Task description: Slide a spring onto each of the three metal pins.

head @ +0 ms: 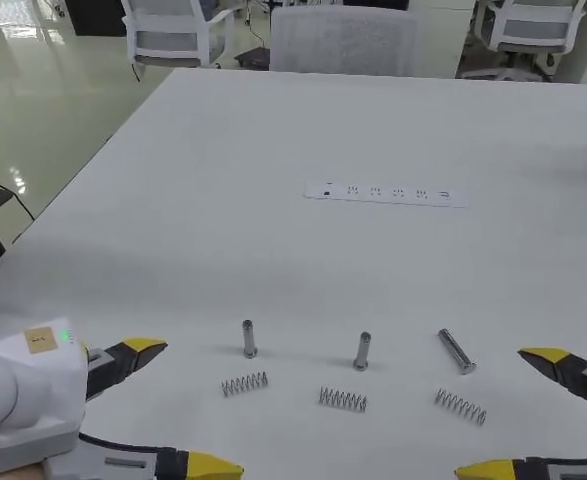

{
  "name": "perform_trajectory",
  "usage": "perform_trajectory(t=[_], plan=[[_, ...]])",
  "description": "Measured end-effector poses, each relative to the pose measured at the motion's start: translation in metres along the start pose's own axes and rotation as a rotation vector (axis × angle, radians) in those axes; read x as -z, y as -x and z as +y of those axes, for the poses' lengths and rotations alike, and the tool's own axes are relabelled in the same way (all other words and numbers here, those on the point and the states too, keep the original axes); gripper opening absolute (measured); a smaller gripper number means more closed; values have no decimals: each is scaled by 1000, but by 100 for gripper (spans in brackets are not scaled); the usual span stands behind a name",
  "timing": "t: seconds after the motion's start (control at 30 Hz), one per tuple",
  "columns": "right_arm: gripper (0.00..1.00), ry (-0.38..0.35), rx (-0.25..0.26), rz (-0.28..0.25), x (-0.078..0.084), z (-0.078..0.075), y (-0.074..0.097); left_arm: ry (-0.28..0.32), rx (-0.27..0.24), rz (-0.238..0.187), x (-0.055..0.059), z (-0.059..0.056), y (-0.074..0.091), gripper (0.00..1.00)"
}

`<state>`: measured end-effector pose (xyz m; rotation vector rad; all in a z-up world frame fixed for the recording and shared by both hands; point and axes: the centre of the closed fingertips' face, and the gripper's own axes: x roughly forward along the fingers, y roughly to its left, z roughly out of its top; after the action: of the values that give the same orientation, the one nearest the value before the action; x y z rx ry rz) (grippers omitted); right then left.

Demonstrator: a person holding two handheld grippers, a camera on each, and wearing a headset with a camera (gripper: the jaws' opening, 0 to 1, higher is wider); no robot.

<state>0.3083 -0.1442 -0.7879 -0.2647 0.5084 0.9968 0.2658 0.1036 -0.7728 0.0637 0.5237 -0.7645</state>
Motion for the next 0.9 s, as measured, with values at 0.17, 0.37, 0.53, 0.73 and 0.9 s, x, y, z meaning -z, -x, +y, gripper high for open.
perform_trajectory(t=[0.17,0.37,0.53,0.73,0.9], plan=[[94,-8,13,-7,-9,-11,-1,0,0,-1,-1,0,0,98],[90,-9,26,-11,-19,-22,-4,3,-3,0,0,0,0,98],[88,-7,20,-5,-24,-24,-8,5,-5,-2,0,0,0,98],[84,3,14,12,-29,-29,-15,8,-7,-5,-1,1,1,98],[80,15,26,46,-29,-38,-22,9,-9,-9,-2,2,1,98]])
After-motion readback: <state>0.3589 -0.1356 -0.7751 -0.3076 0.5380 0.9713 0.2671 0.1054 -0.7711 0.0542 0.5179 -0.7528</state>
